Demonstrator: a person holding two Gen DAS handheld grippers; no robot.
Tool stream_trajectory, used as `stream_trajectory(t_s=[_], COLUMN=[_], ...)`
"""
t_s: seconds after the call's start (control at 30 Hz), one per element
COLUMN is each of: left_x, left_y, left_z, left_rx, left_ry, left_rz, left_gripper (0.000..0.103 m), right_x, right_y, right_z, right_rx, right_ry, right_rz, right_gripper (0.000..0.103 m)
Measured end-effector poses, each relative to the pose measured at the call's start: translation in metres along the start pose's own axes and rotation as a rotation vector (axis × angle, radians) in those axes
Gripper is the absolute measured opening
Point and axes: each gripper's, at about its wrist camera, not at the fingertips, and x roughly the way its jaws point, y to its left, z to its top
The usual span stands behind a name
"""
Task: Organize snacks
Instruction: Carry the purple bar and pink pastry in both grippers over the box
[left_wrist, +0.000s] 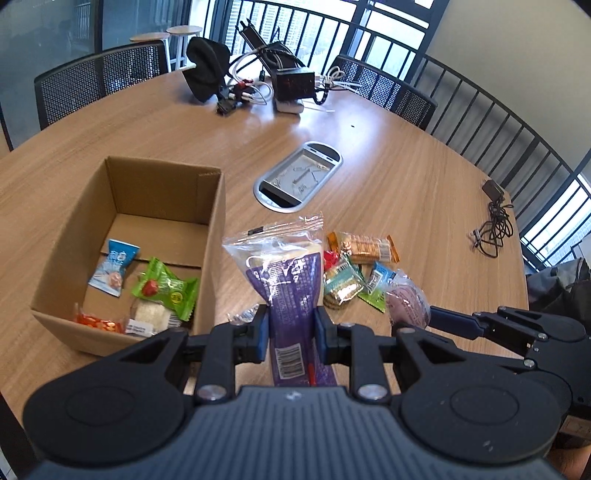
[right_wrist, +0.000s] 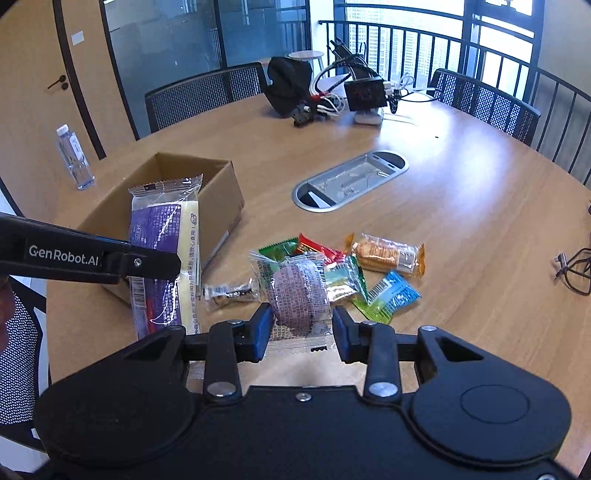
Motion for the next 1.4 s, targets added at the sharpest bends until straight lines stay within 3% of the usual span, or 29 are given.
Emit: stream_trajectory(t_s=[0.9,1.4], left_x=[-0.046,-0.031], left_y=[0.07,0.113], left_z=[0.029,0.045], left_rx=[-0.077,-0.098], left_ry=[-0.15,-0.146], left_rz=[0.158,0.245], left_gripper=[0.024,0.024], right_x=[-0.008,0.019], right_y=[0.047,0.081], right_z=[0.046,0.071], right_rx=[-0.016,-0.038], right_ry=[-0.105,-0.097], right_rz=[0.093,0.145], right_gripper=[0.035,0.035])
